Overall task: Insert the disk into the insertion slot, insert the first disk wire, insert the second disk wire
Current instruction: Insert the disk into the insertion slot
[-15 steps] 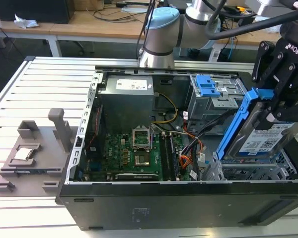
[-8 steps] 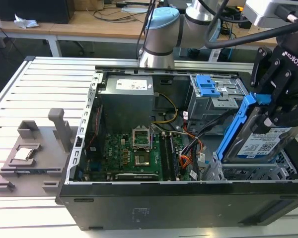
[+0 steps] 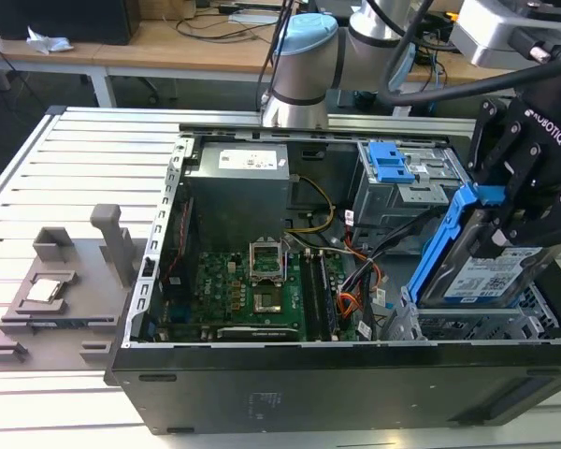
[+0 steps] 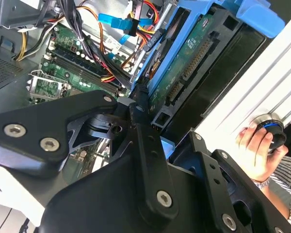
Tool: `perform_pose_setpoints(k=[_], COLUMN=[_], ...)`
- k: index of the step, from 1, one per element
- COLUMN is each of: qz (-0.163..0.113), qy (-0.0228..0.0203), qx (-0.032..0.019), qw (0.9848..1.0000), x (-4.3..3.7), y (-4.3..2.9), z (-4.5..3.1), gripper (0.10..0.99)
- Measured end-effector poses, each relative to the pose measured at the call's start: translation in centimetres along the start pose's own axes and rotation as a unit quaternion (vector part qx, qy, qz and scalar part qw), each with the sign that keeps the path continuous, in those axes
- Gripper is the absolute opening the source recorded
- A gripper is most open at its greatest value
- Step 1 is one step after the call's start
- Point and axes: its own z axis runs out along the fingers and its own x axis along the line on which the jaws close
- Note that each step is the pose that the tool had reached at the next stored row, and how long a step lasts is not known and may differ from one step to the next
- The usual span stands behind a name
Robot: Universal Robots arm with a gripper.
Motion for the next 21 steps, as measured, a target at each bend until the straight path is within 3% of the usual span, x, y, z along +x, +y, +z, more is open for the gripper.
perform_pose_setpoints(k=[21], qz=[0.0], qy=[0.0], qx=[0.0], qw=[1.0], x=[0.0], y=[-0.05], z=[1.35], gripper=[0.365])
